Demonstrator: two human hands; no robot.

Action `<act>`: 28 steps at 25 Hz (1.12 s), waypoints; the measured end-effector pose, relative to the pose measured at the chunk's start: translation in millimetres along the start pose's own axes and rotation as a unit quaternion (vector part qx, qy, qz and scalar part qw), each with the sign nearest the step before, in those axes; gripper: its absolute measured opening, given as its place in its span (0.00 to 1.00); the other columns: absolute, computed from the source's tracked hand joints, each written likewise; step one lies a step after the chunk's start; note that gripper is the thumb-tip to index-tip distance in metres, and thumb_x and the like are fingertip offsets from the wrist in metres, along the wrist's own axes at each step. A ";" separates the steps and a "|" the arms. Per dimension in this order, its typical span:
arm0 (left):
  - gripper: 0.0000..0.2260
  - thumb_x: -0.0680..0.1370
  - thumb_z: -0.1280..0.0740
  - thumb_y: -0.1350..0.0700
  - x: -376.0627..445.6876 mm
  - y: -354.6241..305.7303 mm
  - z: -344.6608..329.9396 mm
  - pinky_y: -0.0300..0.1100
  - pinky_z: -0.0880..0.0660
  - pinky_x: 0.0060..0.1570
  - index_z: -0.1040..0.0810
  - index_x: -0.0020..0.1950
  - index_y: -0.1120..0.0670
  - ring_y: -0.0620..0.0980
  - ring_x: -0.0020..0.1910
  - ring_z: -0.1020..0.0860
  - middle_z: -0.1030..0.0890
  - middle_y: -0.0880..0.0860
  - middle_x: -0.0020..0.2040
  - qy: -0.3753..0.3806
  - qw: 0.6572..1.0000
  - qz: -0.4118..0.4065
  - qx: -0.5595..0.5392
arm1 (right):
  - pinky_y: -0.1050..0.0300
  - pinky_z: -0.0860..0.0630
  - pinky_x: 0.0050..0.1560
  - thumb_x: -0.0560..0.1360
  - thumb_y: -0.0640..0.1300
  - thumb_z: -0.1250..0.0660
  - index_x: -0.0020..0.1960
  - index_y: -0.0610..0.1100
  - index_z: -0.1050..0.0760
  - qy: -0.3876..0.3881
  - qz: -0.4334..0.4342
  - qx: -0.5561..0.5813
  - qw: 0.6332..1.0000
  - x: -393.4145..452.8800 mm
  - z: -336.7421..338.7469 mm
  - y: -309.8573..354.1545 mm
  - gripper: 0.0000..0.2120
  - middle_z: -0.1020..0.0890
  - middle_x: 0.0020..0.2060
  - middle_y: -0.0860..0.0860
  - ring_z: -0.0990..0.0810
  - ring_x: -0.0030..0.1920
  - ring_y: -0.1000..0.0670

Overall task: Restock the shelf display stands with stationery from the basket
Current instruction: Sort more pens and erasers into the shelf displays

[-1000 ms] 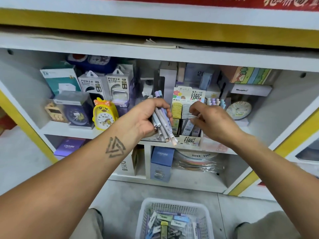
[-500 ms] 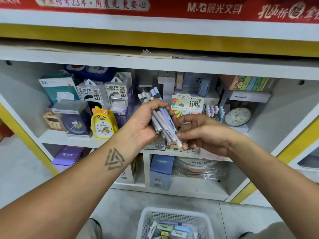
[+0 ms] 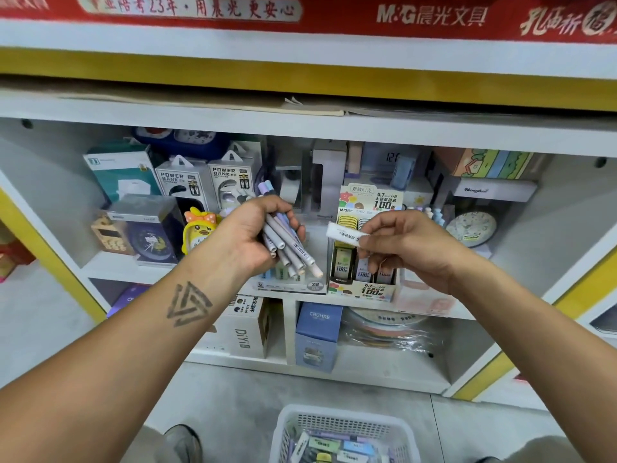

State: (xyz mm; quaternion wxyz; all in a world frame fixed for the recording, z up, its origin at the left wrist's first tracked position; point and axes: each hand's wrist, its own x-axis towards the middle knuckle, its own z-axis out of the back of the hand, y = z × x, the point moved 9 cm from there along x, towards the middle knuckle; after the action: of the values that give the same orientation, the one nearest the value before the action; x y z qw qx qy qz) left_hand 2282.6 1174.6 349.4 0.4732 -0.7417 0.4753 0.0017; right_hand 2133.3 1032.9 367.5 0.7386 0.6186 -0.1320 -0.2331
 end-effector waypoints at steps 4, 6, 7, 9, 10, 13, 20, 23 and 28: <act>0.07 0.73 0.36 0.66 -2.2 -14.6 25.2 0.46 0.19 0.39 0.27 0.35 0.60 0.52 0.27 0.25 0.26 0.57 0.28 -0.032 0.998 -0.006 0.050 | 0.60 0.17 0.41 0.77 0.32 0.31 0.51 0.37 0.17 -0.053 0.026 -0.049 0.997 16.5 -6.0 5.5 0.06 0.14 0.35 0.43 0.14 0.36 0.48; 0.07 0.74 0.37 0.66 -4.5 -16.5 38.3 0.46 0.19 0.37 0.27 0.37 0.60 0.51 0.27 0.25 0.26 0.57 0.29 -0.042 0.996 0.000 0.076 | 0.54 0.17 0.46 0.79 0.33 0.33 0.53 0.40 0.18 -0.068 0.040 -0.124 0.989 25.3 -14.2 11.5 0.07 0.14 0.35 0.43 0.14 0.36 0.49; 0.07 0.75 0.37 0.66 -6.3 -16.2 44.0 0.45 0.19 0.36 0.27 0.37 0.59 0.51 0.28 0.25 0.26 0.57 0.29 -0.046 0.995 0.006 0.087 | 0.50 0.17 0.46 0.79 0.34 0.33 0.53 0.41 0.18 -0.067 0.053 -0.149 0.985 28.1 -20.2 15.6 0.07 0.14 0.35 0.42 0.15 0.35 0.47; 0.07 0.76 0.38 0.66 -9.5 -16.6 54.6 0.45 0.19 0.35 0.27 0.38 0.59 0.52 0.28 0.26 0.26 0.57 0.29 -0.050 0.993 0.010 0.103 | 0.48 0.17 0.42 0.78 0.34 0.31 0.50 0.42 0.19 -0.067 0.075 -0.153 0.983 30.7 -30.3 22.1 0.05 0.15 0.33 0.44 0.15 0.34 0.44; 0.07 0.76 0.38 0.66 -10.3 -17.6 59.1 0.45 0.19 0.34 0.27 0.38 0.59 0.52 0.29 0.26 0.26 0.57 0.29 -0.052 0.993 0.008 0.110 | 0.51 0.17 0.39 0.77 0.34 0.30 0.50 0.41 0.20 -0.068 0.079 -0.143 0.984 31.3 -34.1 23.4 0.04 0.15 0.33 0.45 0.15 0.33 0.45; 0.07 0.75 0.38 0.66 -13.1 -19.3 65.6 0.46 0.19 0.35 0.26 0.38 0.60 0.52 0.29 0.25 0.26 0.57 0.29 -0.044 0.992 0.010 0.118 | 0.58 0.18 0.37 0.77 0.33 0.30 0.49 0.39 0.19 -0.065 0.076 -0.131 0.986 34.3 -44.1 21.2 0.04 0.14 0.33 0.45 0.15 0.32 0.50; 0.09 0.75 0.39 0.66 -16.3 -24.4 61.7 0.46 0.20 0.41 0.27 0.36 0.61 0.52 0.29 0.26 0.26 0.57 0.29 -0.035 0.995 0.016 0.095 | 0.63 0.18 0.46 0.74 0.30 0.28 0.46 0.39 0.18 -0.052 0.108 -0.105 0.987 40.9 -55.4 30.2 0.06 0.14 0.42 0.42 0.13 0.42 0.50; 0.08 0.75 0.38 0.66 -22.0 -25.0 58.0 0.46 0.20 0.42 0.26 0.36 0.61 0.51 0.29 0.26 0.27 0.56 0.30 -0.025 0.996 0.023 0.081 | 0.61 0.20 0.56 0.72 0.31 0.26 0.43 0.41 0.16 -0.044 0.131 -0.154 0.978 42.6 -60.8 38.2 0.06 0.15 0.50 0.50 0.15 0.49 0.51; 0.06 0.75 0.38 0.66 -26.4 -29.4 68.9 0.47 0.19 0.41 0.26 0.38 0.61 0.50 0.30 0.25 0.26 0.56 0.30 -0.026 0.997 0.026 0.068 | 0.61 0.21 0.59 0.72 0.30 0.27 0.44 0.45 0.17 -0.056 0.168 -0.243 0.954 45.1 -69.1 47.2 0.10 0.16 0.50 0.54 0.16 0.50 0.52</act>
State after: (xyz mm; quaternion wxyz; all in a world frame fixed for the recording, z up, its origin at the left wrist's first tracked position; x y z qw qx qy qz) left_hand 2319.7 1244.6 343.9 0.5342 -0.6948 0.4815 0.0010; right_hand 2213.9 1074.8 395.5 0.8865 0.3753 -0.2143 -0.1652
